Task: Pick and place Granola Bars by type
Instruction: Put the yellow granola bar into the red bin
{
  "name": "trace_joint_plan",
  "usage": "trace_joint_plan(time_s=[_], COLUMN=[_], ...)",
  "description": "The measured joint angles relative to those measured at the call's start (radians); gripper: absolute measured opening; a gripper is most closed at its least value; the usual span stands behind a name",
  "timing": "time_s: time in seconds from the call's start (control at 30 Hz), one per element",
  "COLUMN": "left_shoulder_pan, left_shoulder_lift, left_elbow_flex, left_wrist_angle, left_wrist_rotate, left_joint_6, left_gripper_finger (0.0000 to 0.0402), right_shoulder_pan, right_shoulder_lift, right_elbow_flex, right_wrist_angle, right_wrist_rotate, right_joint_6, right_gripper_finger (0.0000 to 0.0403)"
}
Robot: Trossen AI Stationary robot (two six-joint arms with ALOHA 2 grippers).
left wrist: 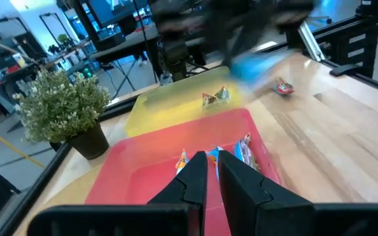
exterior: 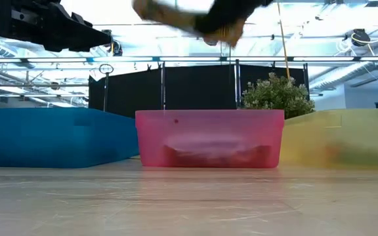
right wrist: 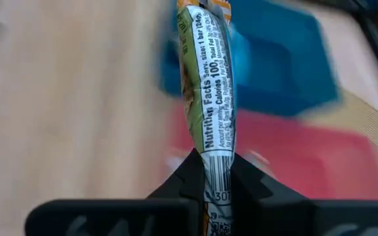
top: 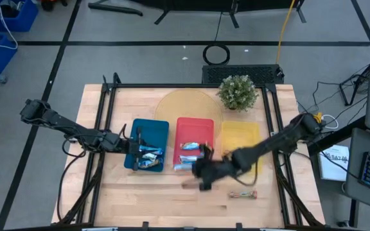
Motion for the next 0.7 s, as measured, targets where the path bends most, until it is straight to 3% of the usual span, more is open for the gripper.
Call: trace_joint_plan(time_s=[0.17, 0.4, 0.7], left_shoulder_pan=[0.0, 0.0, 0.0], left_shoulder_lift=[0.0, 0.0, 0.0], left_elbow_flex=[0.0, 0.0, 0.0], left_wrist_angle=[0.001, -0.001, -0.001], left_wrist_rotate=[0.0, -0.001, -0.001], left_joint_6=[0.039, 0.043, 0.043], left_gripper_finger=[0.0047, 0.0047, 0.0047], right_shoulder_pan=[-0.129, -0.181, -0.185], right_shoulder_lift=[0.043, 0.156, 0.138], right_elbow_flex=[-0.002, -0.003, -0.003], right_wrist_angle=[-0.168, -0.177, -0.204], right_wrist_rotate=[-0.086, -0.185, -0.235], right_joint_6=[0.029, 0.023, 0.027], right_gripper_finger=[0.0025, 0.0029, 0.0125])
